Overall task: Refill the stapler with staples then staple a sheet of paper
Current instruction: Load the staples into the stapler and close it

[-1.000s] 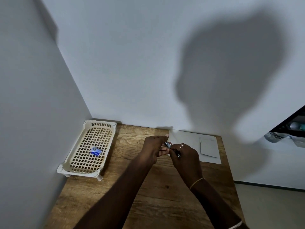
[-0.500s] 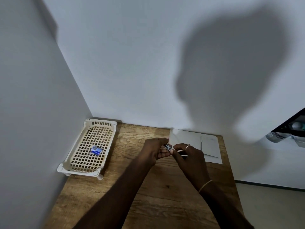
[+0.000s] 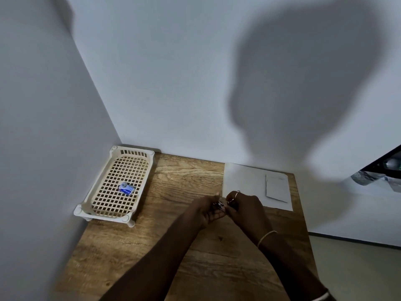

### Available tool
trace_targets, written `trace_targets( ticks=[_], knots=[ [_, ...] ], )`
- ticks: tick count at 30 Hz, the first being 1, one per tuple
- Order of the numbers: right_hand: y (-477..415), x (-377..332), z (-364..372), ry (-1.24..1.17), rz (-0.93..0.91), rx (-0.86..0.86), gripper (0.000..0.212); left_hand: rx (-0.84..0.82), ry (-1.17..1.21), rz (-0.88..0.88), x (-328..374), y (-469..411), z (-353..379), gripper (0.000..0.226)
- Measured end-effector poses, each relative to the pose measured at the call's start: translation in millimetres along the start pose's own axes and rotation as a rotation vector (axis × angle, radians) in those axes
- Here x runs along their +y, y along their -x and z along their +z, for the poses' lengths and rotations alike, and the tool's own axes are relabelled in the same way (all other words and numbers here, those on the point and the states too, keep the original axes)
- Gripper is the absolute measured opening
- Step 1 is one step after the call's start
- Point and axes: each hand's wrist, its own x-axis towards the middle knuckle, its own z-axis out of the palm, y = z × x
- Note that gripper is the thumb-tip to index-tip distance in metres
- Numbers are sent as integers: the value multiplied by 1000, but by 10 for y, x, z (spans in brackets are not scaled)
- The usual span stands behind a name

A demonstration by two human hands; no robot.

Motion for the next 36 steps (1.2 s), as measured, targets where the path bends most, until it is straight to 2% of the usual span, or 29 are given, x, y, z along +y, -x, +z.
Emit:
trace_targets(
  ticks=[4,9,13,18,24,30,34,36],
  knots=[
    [-21,23,59,-20,10,-44,22,27,66,-41,-87,-63,-83,24],
    [-25,13,122,22,-14,-113,29,31,36,-40,-149,-55,-117,28],
    [1,-12,147,68,-50,-137,22,17,12,-24,-136,-29,-118,29],
    [15,-64,182,197,-76,-231,19,71,-42,-7,-117,-41,-134,26],
    [148,-91,290,402,-151,-245,34,58,-52,12,-61,-21,-115,30],
    [288,-10,432,387,-180,-211,56,35,-52,14,-48,6,-94,30],
    [271,-18,380,289,-142,-171,35,26,-60,17,-42,26,-115,27],
    [270,10,316,152,-68,-157,42,26,-51,26,-19,31,-123,27]
  ],
)
